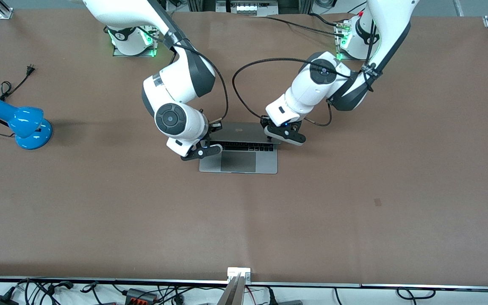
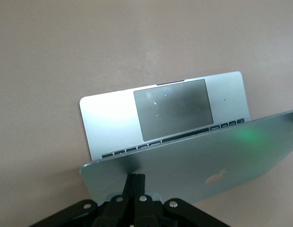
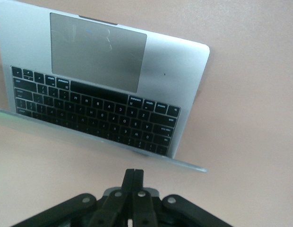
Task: Close laptop with both arms from behind
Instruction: 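Press the closed lid flat with both grippers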
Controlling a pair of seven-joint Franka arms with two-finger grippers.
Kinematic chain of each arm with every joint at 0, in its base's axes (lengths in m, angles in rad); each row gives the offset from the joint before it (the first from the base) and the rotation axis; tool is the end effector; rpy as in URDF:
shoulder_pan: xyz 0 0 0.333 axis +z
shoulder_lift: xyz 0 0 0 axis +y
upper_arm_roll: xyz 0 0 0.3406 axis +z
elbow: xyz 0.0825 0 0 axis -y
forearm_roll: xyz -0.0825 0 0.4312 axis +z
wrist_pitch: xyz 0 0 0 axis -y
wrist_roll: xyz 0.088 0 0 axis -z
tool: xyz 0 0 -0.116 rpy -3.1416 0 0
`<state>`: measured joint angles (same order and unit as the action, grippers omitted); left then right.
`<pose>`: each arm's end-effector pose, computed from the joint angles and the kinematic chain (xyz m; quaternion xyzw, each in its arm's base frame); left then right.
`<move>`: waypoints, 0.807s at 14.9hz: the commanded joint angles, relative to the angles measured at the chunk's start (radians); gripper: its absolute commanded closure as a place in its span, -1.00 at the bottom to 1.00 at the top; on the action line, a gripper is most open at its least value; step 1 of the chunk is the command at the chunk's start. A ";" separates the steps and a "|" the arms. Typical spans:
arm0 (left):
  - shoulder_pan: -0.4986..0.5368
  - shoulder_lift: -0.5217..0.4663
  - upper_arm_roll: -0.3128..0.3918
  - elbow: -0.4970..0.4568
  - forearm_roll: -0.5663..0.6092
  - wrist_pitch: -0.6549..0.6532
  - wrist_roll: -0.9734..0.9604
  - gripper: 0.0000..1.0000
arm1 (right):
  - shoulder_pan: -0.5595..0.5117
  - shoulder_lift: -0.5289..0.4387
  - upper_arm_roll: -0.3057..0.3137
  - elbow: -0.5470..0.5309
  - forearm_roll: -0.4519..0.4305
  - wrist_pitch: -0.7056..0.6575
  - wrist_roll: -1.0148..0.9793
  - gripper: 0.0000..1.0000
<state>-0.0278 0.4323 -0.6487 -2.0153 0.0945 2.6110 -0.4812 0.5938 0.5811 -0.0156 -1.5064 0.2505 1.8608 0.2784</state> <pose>0.5315 -0.4060 0.2841 0.9827 -0.0954 0.0544 0.1493 0.6009 0.4195 0.3005 -0.9825 -0.0996 0.1479 0.0540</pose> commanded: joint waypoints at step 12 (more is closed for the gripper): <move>-0.017 0.285 0.040 0.201 0.174 0.004 0.003 0.98 | -0.009 0.108 0.003 0.041 -0.025 0.124 -0.012 1.00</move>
<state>-0.0331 0.6585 -0.6149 -1.8753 0.2332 2.6139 -0.4813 0.5899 0.6545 -0.0161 -1.5035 0.2342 1.9811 0.2769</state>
